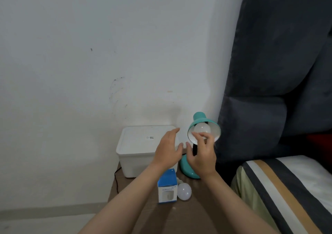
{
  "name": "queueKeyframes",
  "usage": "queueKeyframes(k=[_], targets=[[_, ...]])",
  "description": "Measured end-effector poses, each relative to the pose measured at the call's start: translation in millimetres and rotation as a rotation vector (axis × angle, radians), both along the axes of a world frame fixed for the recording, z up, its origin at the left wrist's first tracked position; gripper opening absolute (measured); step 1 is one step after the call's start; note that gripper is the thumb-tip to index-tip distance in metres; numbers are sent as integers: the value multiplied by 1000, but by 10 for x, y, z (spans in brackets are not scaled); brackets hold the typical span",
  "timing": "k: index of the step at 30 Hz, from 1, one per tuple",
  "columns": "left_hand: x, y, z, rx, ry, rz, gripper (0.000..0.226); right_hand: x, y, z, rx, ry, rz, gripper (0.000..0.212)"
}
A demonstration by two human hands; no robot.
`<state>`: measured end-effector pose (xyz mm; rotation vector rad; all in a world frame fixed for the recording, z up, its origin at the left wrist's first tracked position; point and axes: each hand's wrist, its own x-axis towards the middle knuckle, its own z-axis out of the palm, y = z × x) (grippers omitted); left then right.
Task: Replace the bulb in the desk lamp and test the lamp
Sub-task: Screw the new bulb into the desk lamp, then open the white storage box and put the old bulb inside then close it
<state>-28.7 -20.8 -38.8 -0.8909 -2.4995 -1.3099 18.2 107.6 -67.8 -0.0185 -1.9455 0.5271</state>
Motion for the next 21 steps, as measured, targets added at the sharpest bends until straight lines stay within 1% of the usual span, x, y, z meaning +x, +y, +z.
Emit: queueKeyframes(k=[3, 6, 9, 12, 14, 15, 18, 21], targets=[[-64, -301, -196, -21, 25, 111, 51, -86, -252, -59, -15, -79, 184, 33], [-190, -642, -375, -43, 1, 273, 53, -234, -419, -127, -124, -304, 277, 40], [-365, -940, -516, -123, -7, 456, 67, -457, -434, -202, -223, -491, 250, 62], [-587, -1149, -635, -192, -98, 573, 93, -746, -351, -302, -309, -691, 143, 92], [-710, -1233, -702, -195, -189, 598, 107, -890, -297, -339, -373, -833, 121, 108], [-757, -1257, -731, -174, -223, 584, 111, -948, -277, -357, -388, -871, 134, 114], [-817, -1278, -795, 8, -285, 504, 107, -1048, -238, -387, -339, -956, 163, 126], [-838, -1287, -822, 74, -275, 486, 103, -1030, -233, -393, -254, -947, 160, 131]])
